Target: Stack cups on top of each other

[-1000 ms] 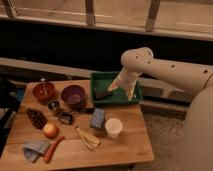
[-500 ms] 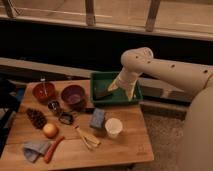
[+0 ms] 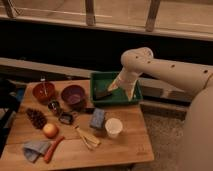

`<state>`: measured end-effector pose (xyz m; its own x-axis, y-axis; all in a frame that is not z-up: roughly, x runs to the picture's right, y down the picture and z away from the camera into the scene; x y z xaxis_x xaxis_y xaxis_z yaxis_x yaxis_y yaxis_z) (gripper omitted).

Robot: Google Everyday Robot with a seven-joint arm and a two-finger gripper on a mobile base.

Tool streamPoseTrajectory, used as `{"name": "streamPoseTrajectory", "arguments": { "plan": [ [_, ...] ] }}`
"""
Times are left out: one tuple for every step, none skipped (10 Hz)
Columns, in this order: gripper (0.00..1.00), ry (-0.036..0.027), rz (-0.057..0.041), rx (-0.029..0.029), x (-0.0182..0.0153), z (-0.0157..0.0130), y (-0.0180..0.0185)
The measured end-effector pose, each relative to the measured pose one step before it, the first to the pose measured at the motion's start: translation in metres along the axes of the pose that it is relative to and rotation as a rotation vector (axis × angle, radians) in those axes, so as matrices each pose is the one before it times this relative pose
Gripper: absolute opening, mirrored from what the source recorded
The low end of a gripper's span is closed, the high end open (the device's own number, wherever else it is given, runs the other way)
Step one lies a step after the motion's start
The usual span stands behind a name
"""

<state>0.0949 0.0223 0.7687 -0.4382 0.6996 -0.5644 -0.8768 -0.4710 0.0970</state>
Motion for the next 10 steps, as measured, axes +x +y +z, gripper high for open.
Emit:
{"name": "streamPoseTrajectory", "arguments": {
  "plan": [
    [0.74, 0.00001, 0.00005, -0.00004, 0.00000, 0.00001, 0.00000],
    [0.74, 0.00005, -0.00008, 0.00002, 0.00002, 0.00001, 0.00002],
    [0.74, -0.00003, 0.00002, -0.00001, -0.00001, -0.00002, -0.00001],
    [0.74, -0.00005, -0.00001, 0.00001, -0.00001, -0.00003, 0.00000],
    [0.74, 0.00011, 0.00004, -0.00001, 0.00003, 0.00005, 0.00000],
    [0.74, -0.00364, -0.00211, 0.00435, -0.00013, 0.00001, -0.00064],
    [0.74, -0.01189, -0.00494, -0.00259, -0.00143, 0.00000, 0.00169],
    [0.74, -0.01797, -0.01042, -0.01056, -0.00358, -0.00167, 0.00426],
    [0.74, -0.02385, -0.01917, -0.01591, -0.00452, -0.00245, 0.01004],
    [0.74, -0.01719, -0.03058, -0.02189, -0.00210, -0.00178, 0.01753]
  ]
}}
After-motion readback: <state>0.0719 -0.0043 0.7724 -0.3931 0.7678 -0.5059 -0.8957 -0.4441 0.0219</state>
